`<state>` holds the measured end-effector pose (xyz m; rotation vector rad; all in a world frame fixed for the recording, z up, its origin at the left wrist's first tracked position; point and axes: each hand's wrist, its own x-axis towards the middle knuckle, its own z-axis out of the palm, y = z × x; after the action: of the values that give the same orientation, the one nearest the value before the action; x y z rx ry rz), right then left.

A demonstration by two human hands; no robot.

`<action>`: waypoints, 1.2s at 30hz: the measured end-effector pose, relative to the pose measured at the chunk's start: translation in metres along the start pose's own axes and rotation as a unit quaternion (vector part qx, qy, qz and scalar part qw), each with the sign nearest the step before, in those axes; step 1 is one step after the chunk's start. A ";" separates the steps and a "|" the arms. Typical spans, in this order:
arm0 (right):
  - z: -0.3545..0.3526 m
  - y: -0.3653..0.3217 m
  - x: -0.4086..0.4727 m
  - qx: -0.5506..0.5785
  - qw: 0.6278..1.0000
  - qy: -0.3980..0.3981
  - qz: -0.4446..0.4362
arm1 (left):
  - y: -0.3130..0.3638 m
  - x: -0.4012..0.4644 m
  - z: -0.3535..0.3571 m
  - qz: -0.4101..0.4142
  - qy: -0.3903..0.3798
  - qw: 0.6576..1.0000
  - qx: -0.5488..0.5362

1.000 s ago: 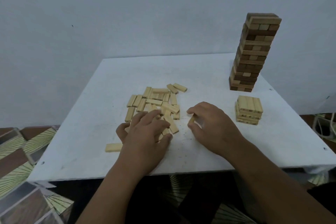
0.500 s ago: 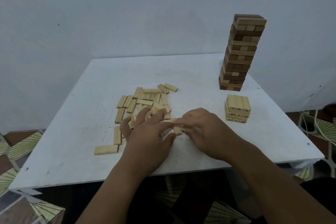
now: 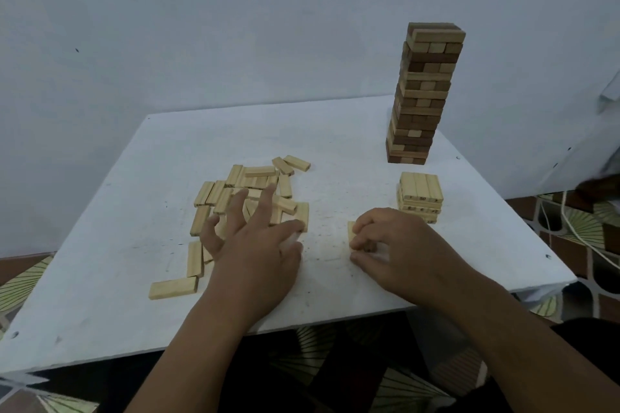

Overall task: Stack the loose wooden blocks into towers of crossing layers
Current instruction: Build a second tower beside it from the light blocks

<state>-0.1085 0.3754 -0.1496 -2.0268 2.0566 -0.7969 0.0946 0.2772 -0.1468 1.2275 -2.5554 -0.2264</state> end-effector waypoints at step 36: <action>-0.019 0.038 -0.044 -0.006 0.998 0.062 0.021 | 0.055 0.051 0.022 0.153 -0.108 0.958 -0.218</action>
<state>-0.1471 0.4207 -0.1623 -1.9790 2.1663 -0.9264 0.0164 0.2721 -0.1427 0.6678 -2.6272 -0.8391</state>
